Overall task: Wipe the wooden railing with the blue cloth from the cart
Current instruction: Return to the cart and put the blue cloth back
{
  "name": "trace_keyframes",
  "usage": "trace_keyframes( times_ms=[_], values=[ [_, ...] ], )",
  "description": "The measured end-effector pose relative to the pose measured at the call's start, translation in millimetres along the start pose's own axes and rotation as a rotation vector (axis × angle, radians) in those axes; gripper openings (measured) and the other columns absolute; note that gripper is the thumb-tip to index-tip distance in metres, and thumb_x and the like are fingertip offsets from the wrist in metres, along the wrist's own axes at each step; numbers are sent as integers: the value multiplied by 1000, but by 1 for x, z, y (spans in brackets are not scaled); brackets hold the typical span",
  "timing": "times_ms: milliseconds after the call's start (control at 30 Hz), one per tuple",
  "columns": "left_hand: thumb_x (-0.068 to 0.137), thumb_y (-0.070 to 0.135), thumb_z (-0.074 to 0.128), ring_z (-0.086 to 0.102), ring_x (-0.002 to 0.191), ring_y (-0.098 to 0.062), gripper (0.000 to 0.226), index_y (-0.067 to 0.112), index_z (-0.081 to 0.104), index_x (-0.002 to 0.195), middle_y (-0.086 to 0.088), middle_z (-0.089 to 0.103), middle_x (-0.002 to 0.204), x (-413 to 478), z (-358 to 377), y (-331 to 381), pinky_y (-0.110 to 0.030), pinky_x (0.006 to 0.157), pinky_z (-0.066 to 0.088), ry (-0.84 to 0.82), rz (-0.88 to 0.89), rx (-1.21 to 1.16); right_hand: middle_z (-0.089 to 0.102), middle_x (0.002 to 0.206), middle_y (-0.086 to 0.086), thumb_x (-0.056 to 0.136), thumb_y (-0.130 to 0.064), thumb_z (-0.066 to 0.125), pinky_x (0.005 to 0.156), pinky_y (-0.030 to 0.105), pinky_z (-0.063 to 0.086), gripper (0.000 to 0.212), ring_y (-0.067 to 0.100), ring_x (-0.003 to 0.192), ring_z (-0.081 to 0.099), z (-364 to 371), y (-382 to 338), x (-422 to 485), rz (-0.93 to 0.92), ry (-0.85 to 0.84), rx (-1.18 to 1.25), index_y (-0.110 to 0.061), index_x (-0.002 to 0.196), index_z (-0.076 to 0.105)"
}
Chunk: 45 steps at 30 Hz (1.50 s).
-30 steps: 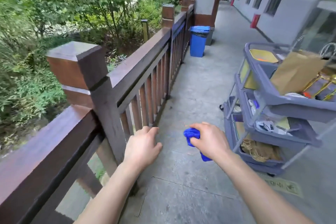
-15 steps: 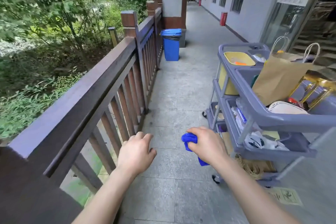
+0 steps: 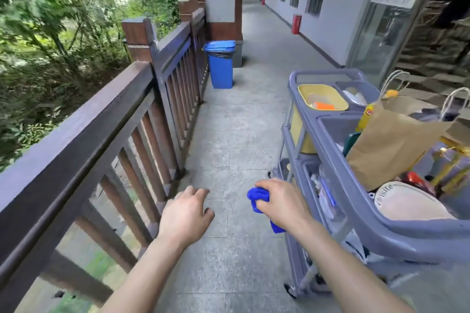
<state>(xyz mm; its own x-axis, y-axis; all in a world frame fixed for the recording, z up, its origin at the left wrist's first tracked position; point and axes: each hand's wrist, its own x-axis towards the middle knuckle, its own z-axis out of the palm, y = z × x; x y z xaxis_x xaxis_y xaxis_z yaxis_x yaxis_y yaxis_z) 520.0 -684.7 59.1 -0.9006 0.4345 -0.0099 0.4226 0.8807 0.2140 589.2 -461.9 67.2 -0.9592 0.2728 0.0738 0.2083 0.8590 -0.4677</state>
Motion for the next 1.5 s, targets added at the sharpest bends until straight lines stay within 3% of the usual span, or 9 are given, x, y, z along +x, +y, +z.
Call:
trace_keyframes(
  times_ms=[300, 433, 633, 767, 1000, 1167, 1300, 1400, 1500],
  values=[
    [92, 43, 48, 54, 121, -23, 52, 31, 46, 143, 3, 55, 131, 190, 8, -3, -37, 94, 46, -46, 220, -32, 61, 106, -12, 71, -29, 53, 75, 34, 50, 38, 16, 97, 58, 4, 30, 132, 206, 104, -32, -34, 107, 61],
    [92, 42, 48, 54, 120, -23, 51, 31, 45, 142, 4, 55, 130, 267, 0, -11, -37, 93, 44, -79, 316, -26, 59, 92, -5, 68, -27, 55, 68, 35, 49, 32, 21, 88, 59, 1, 25, 189, 302, 133, -38, -32, 99, 61],
    [94, 40, 48, 55, 120, -23, 51, 30, 44, 144, 3, 55, 132, 363, -8, 4, -36, 94, 48, -116, 470, -30, 61, 95, -10, 67, -27, 55, 73, 35, 52, 35, 17, 87, 60, -2, 31, 250, 429, 228, -23, -32, 101, 64],
    [94, 40, 47, 55, 118, -21, 51, 31, 43, 143, 5, 53, 133, 422, -1, 32, -35, 89, 47, -132, 572, -50, 63, 98, -7, 69, -29, 58, 73, 36, 51, 31, 20, 91, 60, -8, 57, 287, 489, 296, -45, -32, 99, 64],
    [95, 38, 46, 57, 113, -21, 48, 28, 46, 141, 5, 54, 129, 532, 23, 110, -38, 93, 48, -128, 777, -52, 65, 100, -8, 69, -28, 59, 69, 37, 52, 33, 22, 85, 63, -24, 127, 350, 591, 541, -3, -37, 99, 64],
    [91, 41, 49, 48, 124, -19, 48, 27, 51, 138, 5, 54, 127, 601, 36, 157, -37, 99, 43, -90, 913, -36, 67, 105, -6, 70, -23, 63, 69, 33, 50, 35, 21, 89, 62, -38, 172, 400, 669, 712, -13, -33, 103, 63],
    [89, 39, 54, 47, 129, -24, 48, 25, 55, 135, 0, 55, 128, 647, 45, 194, -40, 103, 39, -91, 1007, -68, 66, 106, -2, 70, -21, 64, 70, 38, 53, 36, 25, 90, 62, -50, 198, 427, 760, 793, -43, -33, 104, 63],
    [87, 44, 43, 41, 135, -26, 53, 26, 54, 136, -2, 52, 136, 679, 54, 224, -40, 109, 34, -123, 1100, -59, 66, 109, -3, 71, -19, 66, 74, 35, 52, 36, 23, 95, 61, -54, 217, 443, 843, 884, -75, -30, 106, 66],
    [85, 43, 44, 49, 130, -31, 52, 22, 61, 129, -8, 57, 131, 710, 67, 252, -44, 103, 41, -107, 1235, -83, 63, 116, -6, 73, -20, 66, 76, 32, 51, 36, 23, 98, 59, -49, 232, 459, 979, 969, -145, -27, 108, 65]
  ],
)
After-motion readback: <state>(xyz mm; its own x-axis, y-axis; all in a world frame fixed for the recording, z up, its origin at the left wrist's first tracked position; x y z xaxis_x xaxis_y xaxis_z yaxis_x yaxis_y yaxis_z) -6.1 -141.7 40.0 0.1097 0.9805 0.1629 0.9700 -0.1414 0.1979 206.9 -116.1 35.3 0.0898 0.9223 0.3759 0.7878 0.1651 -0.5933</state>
